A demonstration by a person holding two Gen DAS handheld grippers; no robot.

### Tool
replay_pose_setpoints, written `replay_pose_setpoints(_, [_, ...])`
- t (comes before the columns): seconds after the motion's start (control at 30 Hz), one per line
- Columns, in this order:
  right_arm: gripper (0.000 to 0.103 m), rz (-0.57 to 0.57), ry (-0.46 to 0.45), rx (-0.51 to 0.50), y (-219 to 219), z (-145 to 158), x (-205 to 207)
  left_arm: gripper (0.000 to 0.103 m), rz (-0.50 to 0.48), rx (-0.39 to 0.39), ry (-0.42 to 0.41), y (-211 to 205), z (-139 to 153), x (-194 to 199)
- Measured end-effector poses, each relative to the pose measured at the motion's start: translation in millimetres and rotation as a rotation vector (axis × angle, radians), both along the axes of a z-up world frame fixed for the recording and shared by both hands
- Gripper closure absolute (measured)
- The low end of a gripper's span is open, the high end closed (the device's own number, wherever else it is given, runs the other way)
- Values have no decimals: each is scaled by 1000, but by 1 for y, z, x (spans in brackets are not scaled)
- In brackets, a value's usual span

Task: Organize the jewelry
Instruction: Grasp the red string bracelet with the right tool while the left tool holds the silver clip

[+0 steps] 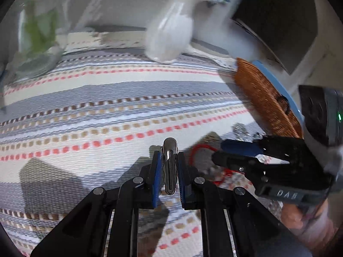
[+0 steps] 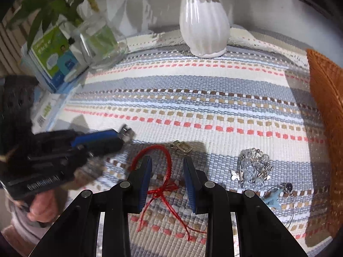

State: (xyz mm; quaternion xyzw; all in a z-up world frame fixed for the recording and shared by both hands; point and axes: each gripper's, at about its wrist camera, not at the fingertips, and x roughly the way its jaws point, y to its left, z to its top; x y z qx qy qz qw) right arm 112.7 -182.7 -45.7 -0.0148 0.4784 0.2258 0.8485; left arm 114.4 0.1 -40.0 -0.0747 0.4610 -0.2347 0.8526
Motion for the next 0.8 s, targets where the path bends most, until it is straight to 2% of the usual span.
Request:
replay_pose_setpoints(0.23, [73,21,-76,-132,13,-6,-10,88,6,53,15,-6,-6,1])
replay_pose_setpoints(0.33, [73,22,-92,-150,13,-7,-13,83,-2,54,10,-10,-5,-1])
replay_pose_setpoints(0.43, [73,24,-96,-155,13,-6,-14,83,-7,77,-5,-14,-3,-2])
replay_pose_setpoints(0.47, [75,24,-101,-163,14,-6,-15,83,-7,88,-13,-16,-3,-3])
replay_pose_setpoints(0.53, [99,32,-104,-169,16,-6,-17,85,-8,112,-31,-19,-2,-5])
replay_pose_setpoints(0.6, [99,31,-95,-160,16,-4,-21,90,-4,150,-55,-23,-2,-7])
replay_pose_setpoints(0.8, [99,24,-65,-68,-2,6,-35,90,-58,48,-42,-21,1,-10])
